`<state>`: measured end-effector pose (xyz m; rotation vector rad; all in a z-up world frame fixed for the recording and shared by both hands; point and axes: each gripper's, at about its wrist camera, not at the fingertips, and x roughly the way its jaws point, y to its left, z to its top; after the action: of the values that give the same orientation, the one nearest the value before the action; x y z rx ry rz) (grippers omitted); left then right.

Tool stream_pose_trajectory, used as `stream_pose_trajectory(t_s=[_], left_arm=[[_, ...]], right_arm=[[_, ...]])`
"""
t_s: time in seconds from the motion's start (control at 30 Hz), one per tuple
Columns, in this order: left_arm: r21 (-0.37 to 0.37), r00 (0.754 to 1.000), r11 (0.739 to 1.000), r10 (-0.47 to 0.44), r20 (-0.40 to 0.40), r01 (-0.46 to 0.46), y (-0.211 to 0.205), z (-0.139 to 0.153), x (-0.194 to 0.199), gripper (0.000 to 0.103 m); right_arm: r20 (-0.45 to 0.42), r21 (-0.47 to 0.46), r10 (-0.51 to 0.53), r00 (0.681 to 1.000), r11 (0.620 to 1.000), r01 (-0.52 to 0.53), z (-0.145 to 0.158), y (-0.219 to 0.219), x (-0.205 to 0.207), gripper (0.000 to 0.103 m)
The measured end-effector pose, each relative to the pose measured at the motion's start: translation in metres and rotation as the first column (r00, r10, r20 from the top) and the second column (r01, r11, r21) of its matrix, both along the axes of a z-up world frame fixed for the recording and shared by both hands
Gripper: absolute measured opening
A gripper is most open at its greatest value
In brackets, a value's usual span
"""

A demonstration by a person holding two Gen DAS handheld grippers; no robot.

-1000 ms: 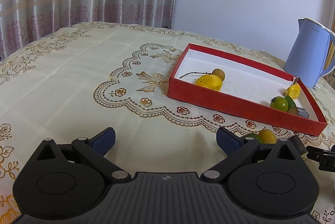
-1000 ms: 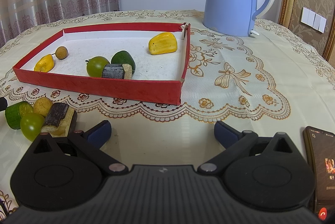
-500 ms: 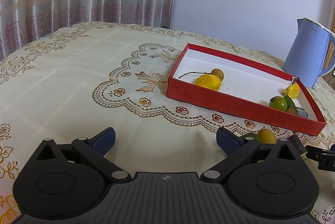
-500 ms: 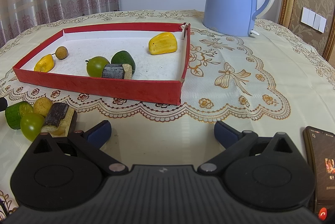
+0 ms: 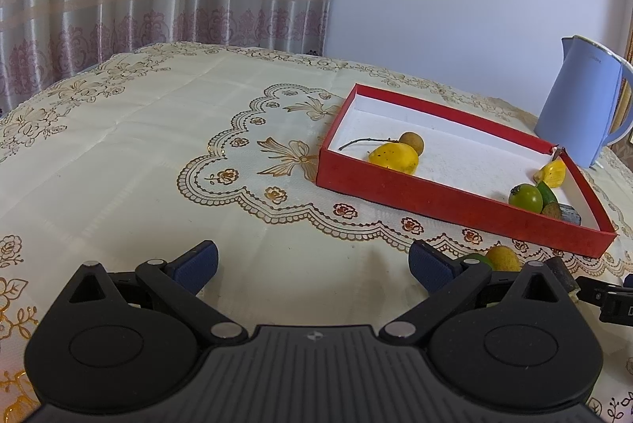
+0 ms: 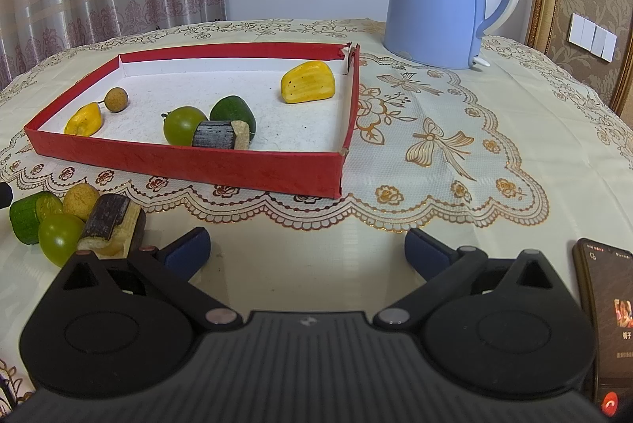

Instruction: Organize fruits

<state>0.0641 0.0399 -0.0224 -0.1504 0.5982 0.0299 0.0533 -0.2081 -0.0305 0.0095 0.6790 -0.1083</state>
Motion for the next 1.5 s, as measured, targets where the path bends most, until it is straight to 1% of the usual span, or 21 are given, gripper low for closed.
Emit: stream_pose_trajectory(t_s=[0.23, 0.47, 0.63, 0.9, 1.13, 1.37, 1.43, 1.5], left_arm=[[-0.058, 1.0, 0.998, -0.008, 0.022, 0.009, 0.005, 0.006, -0.005, 0.103], [-0.003, 0.998, 0.999, -0.035, 0.056, 0.035, -0.004, 0.021, -0.013, 0.103], [-0.018, 0.997, 0.998, -0.057, 0.051, 0.058, -0.006, 0.022, -0.015, 0.103], [0.002, 0.997, 0.998, -0.065, 0.048, 0.065, -0.008, 0.021, -0.016, 0.103], [-0.006, 0.996, 0.998, -0.062, 0.069, 0.063, -0.006, 0.025, -0.018, 0.103], [0.057, 0.992, 0.996, -0.073, 0.101, 0.068, -0.007, 0.034, -0.023, 0.103], [0.05, 0.992, 0.996, -0.075, 0.098, 0.071, -0.004, 0.034, -0.021, 0.103], [0.012, 0.992, 0.996, -0.088, 0.088, 0.087, 0.0, 0.033, -0.019, 0.103]], right_arm=[[0.0, 0.0, 0.0, 1.0, 1.0, 0.0, 0.0, 0.0, 0.0, 0.103], [-0.001, 0.0, 0.0, 1.0, 1.0, 0.0, 0.0, 0.0, 0.0, 0.103], [-0.001, 0.0, 0.0, 1.0, 1.0, 0.0, 0.0, 0.0, 0.0, 0.103], [0.0, 0.0, 0.0, 1.0, 1.0, 0.0, 0.0, 0.0, 0.0, 0.103], [0.0, 0.0, 0.0, 1.0, 1.0, 0.0, 0.0, 0.0, 0.0, 0.103], [-0.001, 0.0, 0.0, 1.0, 1.0, 0.0, 0.0, 0.0, 0.0, 0.103], [-0.001, 0.0, 0.0, 1.0, 1.0, 0.0, 0.0, 0.0, 0.0, 0.103], [-0.001, 0.001, 0.0, 1.0, 1.0, 0.0, 0.0, 0.0, 0.0, 0.103]])
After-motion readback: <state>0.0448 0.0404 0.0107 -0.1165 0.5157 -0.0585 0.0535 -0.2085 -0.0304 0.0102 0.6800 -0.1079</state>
